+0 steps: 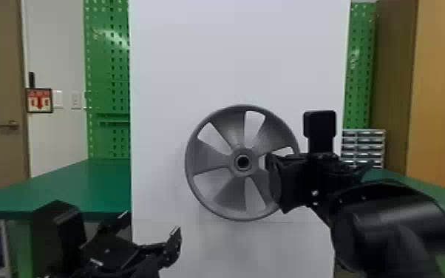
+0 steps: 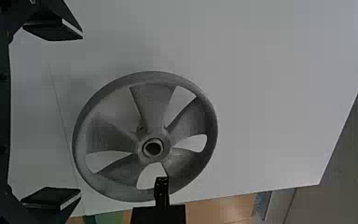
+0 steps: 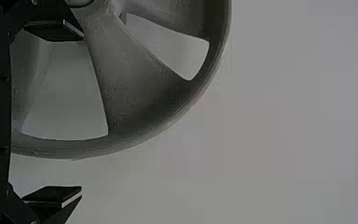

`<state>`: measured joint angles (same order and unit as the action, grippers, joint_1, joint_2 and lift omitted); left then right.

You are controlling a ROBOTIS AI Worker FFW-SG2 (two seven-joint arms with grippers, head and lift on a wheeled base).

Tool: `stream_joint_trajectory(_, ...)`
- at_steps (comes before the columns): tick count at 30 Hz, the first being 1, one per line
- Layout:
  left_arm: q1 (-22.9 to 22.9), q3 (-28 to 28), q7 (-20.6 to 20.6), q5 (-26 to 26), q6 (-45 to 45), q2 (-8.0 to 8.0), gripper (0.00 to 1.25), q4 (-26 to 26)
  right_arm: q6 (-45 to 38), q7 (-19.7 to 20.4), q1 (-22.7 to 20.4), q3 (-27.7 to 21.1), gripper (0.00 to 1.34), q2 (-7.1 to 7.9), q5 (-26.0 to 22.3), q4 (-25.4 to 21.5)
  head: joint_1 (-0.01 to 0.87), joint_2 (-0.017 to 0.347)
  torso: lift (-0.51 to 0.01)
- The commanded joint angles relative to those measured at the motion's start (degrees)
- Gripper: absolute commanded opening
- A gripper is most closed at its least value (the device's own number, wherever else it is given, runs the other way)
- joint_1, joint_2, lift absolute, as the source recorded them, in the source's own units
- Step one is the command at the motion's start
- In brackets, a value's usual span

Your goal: Hold the wheel and insert it

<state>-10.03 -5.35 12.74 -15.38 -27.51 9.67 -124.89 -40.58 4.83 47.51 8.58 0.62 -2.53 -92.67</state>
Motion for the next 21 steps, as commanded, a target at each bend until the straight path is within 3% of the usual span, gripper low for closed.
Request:
stream_joint_trajectory(1, 0.18, 0.17, 0.00, 0.00, 0.09, 0.00, 1.15, 0.00, -2.14, 0.00, -3.13, -0.14, 1.20, 0.00, -0.99, -6.21, 0.097, 0.015, -0.442)
stream_joint_trajectory(10, 0.36, 0.60, 0.00, -0.44, 0.35, 0.00, 1.15, 0.00, -4.34, 0.00, -11.39, -1.54, 1.20, 0.44, -4.06, -18.34, 0.097, 0.015, -0.442)
stream_joint_trajectory(21, 0.45, 1.04, 0.00, -0.71, 0.61, -0.09, 1.15, -0.09, -4.51, -0.09, -22.02, -3.92, 1.20, 2.64, -7.14, -31.17, 0.097, 0.015, -0.442)
